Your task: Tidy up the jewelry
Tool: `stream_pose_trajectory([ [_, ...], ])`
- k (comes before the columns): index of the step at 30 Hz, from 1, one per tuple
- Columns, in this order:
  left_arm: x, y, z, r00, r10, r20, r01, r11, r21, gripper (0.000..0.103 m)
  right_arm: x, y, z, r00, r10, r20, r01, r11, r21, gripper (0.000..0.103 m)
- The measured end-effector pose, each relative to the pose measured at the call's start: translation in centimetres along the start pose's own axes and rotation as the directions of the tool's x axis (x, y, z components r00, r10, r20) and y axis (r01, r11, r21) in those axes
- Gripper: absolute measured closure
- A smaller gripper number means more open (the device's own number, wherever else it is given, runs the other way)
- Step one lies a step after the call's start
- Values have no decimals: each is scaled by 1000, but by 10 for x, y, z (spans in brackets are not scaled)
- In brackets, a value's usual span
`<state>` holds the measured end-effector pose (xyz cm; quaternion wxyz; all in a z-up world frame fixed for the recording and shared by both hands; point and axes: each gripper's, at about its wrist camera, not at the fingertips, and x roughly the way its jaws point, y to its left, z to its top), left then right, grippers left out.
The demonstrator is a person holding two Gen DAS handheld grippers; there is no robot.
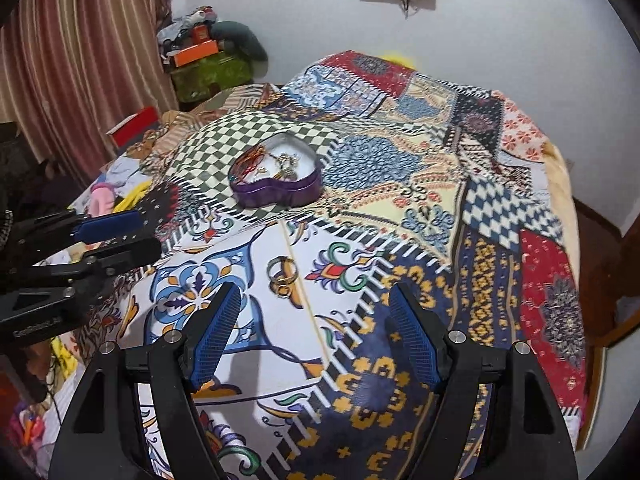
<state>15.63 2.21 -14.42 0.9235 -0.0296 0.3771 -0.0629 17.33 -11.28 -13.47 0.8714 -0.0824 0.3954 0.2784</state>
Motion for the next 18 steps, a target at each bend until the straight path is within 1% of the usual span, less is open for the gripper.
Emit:
stream_pose_trajectory([
  [2,4,-1,-1,1000,-13,-14,13,1000,-2,58,2,1,-1,1000,2,2,-2,1000,-3,31],
  [4,6,-1,-2,1000,-22,-20,21,1000,-7,56,4,3,-1,1000,13,1,-13,1000,-7,40],
  [5,7,-1,-2,1000,-22,-19,22,1000,-9,56,6,3,-1,1000,26,-8,-26,1000,-7,48],
  [6,8,0,-2,1000,-22,-16,21,1000,-11,55,9,3,-1,999,44,-18,-44,999,-6,51],
  [9,10,3,-1,1000,-26,-16,26,999,-30,55,16,4,0,996,80,-41,-81,997,-7,69],
  [12,15,7,0,999,-28,-28,26,998,-62,55,23,7,0,994,92,-58,-93,995,-20,71],
  [14,18,9,0,999,-25,-36,22,997,-72,55,27,9,-1,994,84,-70,-86,996,-31,72],
  [15,19,9,0,999,-19,-37,17,997,-69,55,30,10,-2,994,83,-76,-86,996,-34,76],
  [18,21,8,0,999,8,-34,-9,999,-43,55,34,12,-2,994,71,-79,-75,996,-54,80],
])
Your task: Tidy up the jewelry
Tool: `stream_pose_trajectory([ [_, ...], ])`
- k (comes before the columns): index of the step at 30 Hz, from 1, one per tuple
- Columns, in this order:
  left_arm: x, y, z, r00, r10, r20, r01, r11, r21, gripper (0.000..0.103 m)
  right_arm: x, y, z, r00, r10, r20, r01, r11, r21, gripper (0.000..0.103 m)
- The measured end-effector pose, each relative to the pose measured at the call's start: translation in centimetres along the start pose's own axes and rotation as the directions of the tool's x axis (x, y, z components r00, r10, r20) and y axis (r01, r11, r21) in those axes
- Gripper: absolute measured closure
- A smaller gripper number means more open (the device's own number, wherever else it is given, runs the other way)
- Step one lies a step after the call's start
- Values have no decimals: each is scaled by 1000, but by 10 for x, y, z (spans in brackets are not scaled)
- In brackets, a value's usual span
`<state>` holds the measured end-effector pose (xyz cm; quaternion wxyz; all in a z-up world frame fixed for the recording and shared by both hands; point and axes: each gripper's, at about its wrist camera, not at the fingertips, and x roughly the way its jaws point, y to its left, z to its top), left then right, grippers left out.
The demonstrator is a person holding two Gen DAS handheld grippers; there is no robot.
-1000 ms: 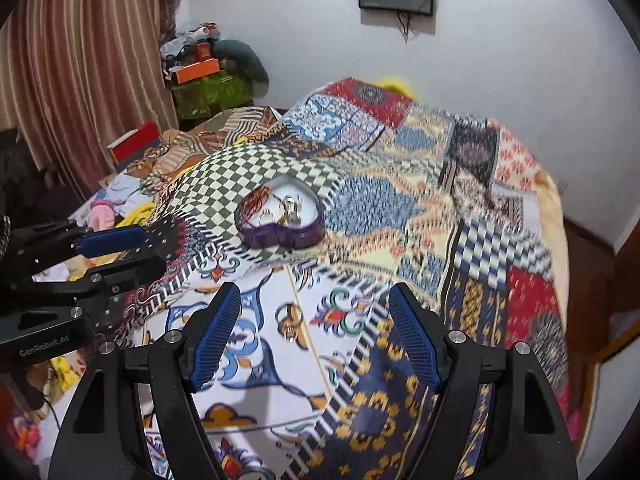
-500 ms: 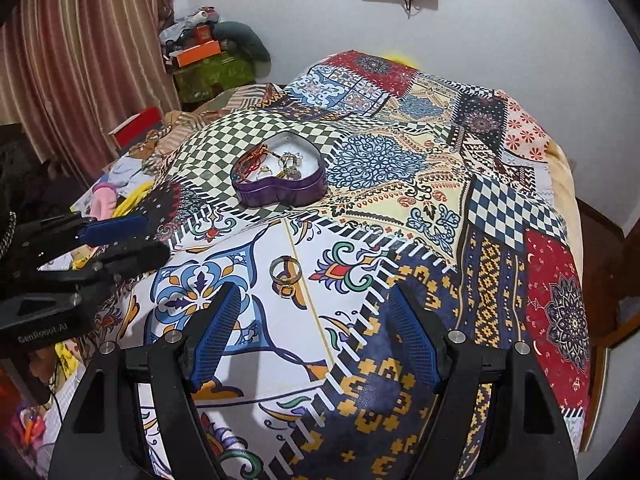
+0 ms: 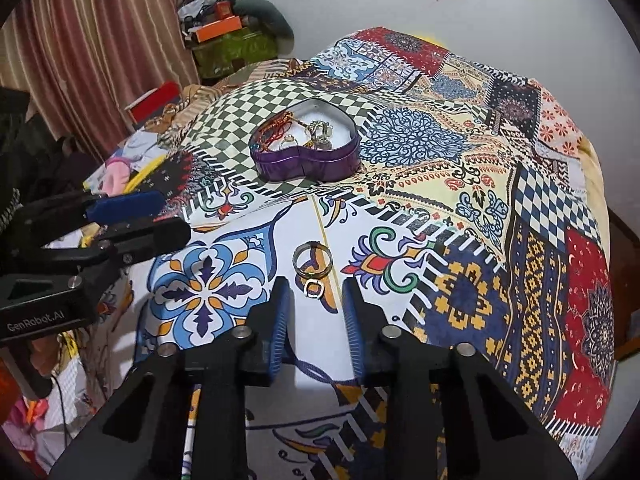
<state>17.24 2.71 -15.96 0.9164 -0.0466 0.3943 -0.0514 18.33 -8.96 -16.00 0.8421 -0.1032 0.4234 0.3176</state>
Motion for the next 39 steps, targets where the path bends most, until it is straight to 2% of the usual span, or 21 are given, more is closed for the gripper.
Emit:
stream_pose_trajectory([
  [5,1,-2,2,1000,14,9,-14,1000,20,55,2,7,0,1000,-7,2,7,999,-41,93],
  [13,14,-17,8,1000,-22,-18,23,998,65,58,-5,4,-1,999,-22,27,23,999,-40,94],
  [25,34,-61,17,994,-85,-68,96,980,175,58,-29,-31,-2,994,-62,88,59,998,31,94],
  [28,43,-70,18,994,-74,-86,90,976,200,65,-30,-35,-4,994,-58,94,54,998,44,94],
  [32,55,-72,21,992,-63,-113,83,980,181,72,-32,-37,-5,993,-55,106,51,998,44,94],
  [35,58,-73,24,990,-71,-122,91,981,172,82,-33,-37,-4,992,-58,114,54,998,37,94],
  [39,57,-77,24,990,-77,-119,100,976,192,82,-34,-36,-3,991,-53,124,49,998,34,94],
])
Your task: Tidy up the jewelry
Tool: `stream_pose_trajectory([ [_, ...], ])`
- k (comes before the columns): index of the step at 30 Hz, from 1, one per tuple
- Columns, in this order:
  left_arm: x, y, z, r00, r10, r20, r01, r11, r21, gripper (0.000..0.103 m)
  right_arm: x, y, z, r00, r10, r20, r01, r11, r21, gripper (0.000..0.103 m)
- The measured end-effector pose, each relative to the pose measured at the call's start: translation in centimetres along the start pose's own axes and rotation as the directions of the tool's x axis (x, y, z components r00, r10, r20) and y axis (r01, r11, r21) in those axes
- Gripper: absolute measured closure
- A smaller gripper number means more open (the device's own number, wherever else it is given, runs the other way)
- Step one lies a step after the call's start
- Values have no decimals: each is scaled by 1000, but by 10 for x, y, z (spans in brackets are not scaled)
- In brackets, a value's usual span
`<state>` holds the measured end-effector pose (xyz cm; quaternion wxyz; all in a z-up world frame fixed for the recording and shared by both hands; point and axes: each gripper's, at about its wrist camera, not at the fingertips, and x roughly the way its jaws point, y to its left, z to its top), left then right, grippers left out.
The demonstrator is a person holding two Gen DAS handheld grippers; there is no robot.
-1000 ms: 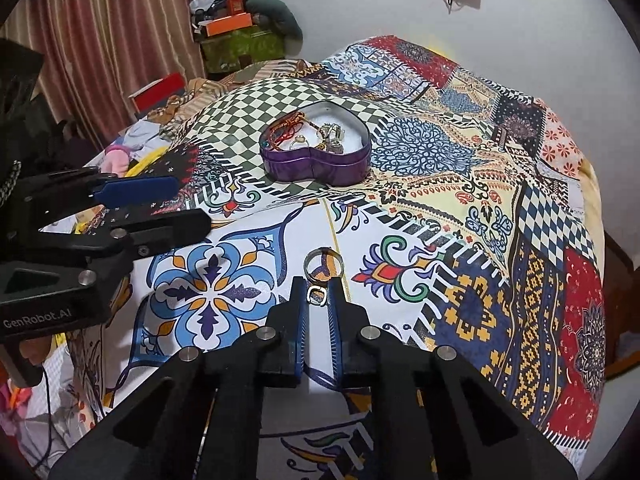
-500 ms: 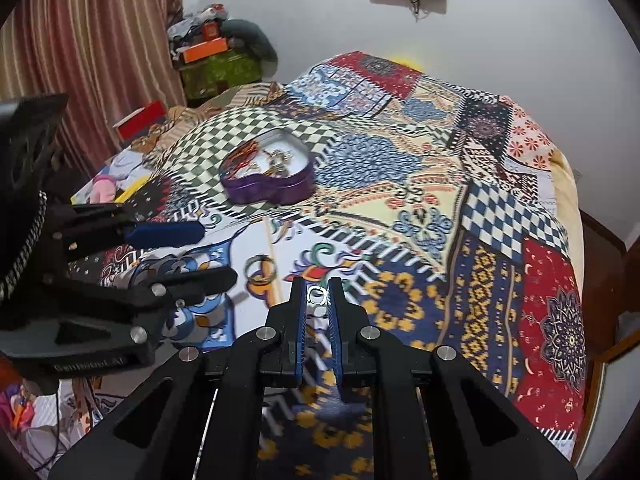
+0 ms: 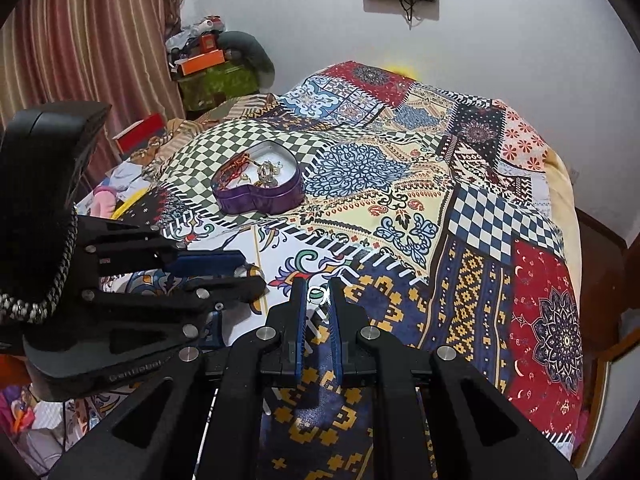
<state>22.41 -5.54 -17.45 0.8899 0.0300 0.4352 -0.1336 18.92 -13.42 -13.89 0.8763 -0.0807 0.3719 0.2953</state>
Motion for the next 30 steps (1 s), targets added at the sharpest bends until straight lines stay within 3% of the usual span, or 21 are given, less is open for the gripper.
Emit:
stream_pose_trajectory([
  [14,-35,13,3,995,14,94,-11,999,-36,82,-10,6,13,999,-1,38,1,1000,-5,94],
  [30,-74,50,8,976,84,200,-68,994,-85,82,-8,26,44,995,15,95,-13,1000,-22,94],
])
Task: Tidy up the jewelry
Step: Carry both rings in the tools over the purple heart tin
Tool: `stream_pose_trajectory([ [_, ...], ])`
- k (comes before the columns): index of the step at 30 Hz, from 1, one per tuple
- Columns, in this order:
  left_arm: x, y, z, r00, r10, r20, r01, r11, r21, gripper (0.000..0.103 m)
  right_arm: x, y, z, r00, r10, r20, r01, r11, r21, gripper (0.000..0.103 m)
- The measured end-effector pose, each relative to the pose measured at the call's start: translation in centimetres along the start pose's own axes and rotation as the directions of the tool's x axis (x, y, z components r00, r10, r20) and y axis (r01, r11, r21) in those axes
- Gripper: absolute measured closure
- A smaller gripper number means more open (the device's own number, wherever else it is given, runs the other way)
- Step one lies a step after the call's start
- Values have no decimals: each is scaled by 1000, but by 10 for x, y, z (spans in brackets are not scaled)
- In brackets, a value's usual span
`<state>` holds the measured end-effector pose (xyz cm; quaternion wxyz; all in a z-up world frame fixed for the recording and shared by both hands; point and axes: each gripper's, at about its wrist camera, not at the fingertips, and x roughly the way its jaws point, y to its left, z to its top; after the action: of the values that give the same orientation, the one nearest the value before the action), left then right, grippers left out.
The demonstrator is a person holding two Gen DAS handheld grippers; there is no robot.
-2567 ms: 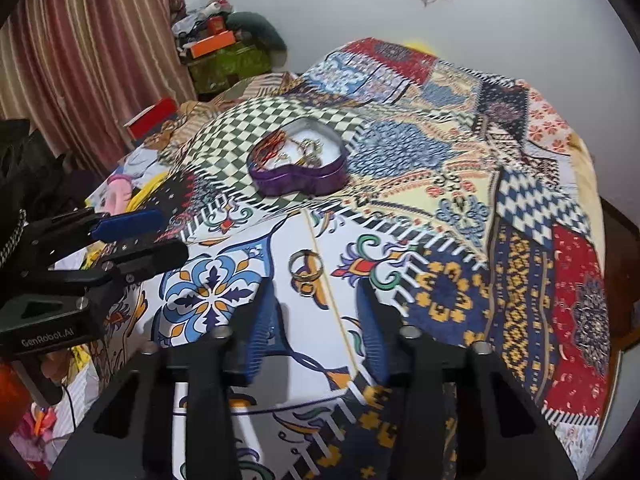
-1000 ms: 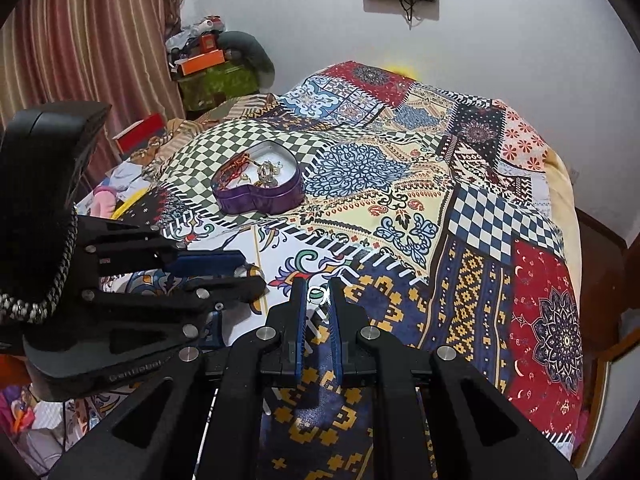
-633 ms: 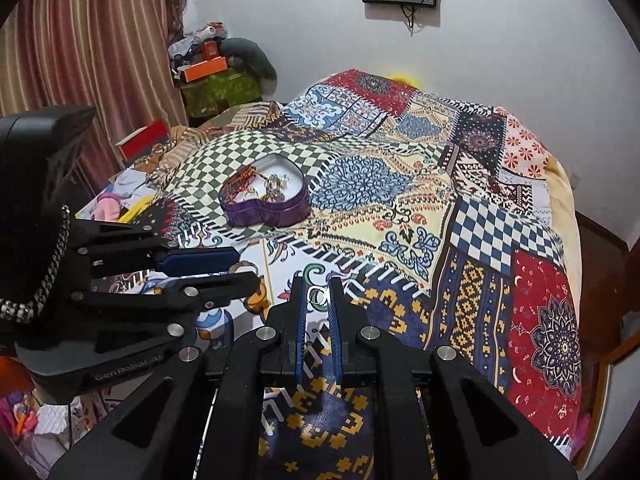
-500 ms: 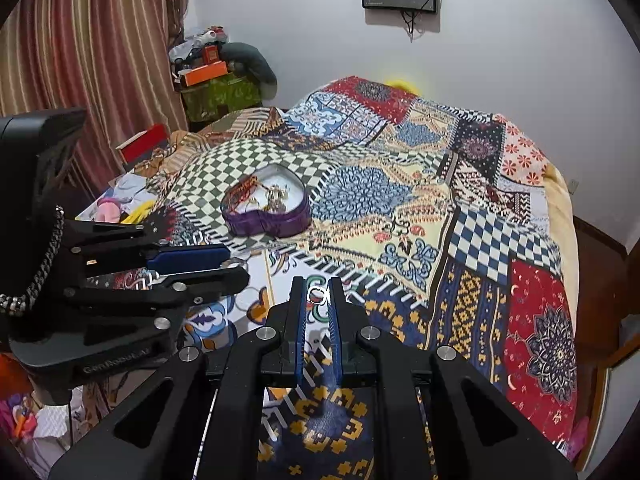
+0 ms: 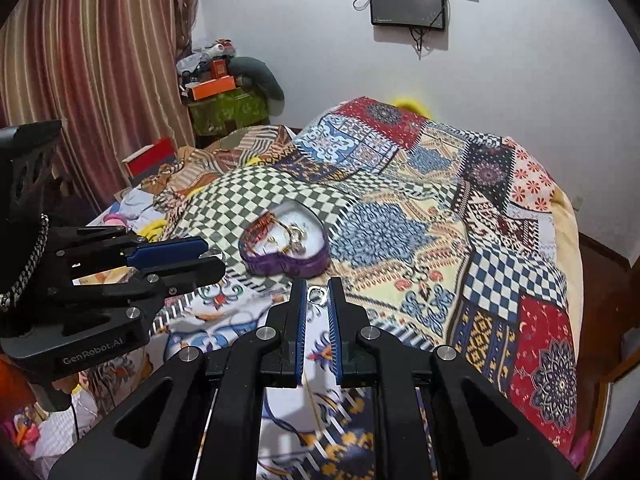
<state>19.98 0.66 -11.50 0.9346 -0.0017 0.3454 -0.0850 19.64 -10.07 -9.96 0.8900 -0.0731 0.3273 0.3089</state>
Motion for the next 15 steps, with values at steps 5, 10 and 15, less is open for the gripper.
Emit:
stream_pose_trajectory([
  [5,-5,17,5,999,21,25,-20,999,-27,82,9,5,9,1000,15,10,-15,1000,-6,94],
  [10,-4,32,10,998,39,42,-37,998,-44,82,19,10,18,999,29,14,-29,1000,-10,94],
  [15,1,43,11,997,52,55,-49,998,-44,82,33,14,29,999,50,7,-50,999,-7,94],
])
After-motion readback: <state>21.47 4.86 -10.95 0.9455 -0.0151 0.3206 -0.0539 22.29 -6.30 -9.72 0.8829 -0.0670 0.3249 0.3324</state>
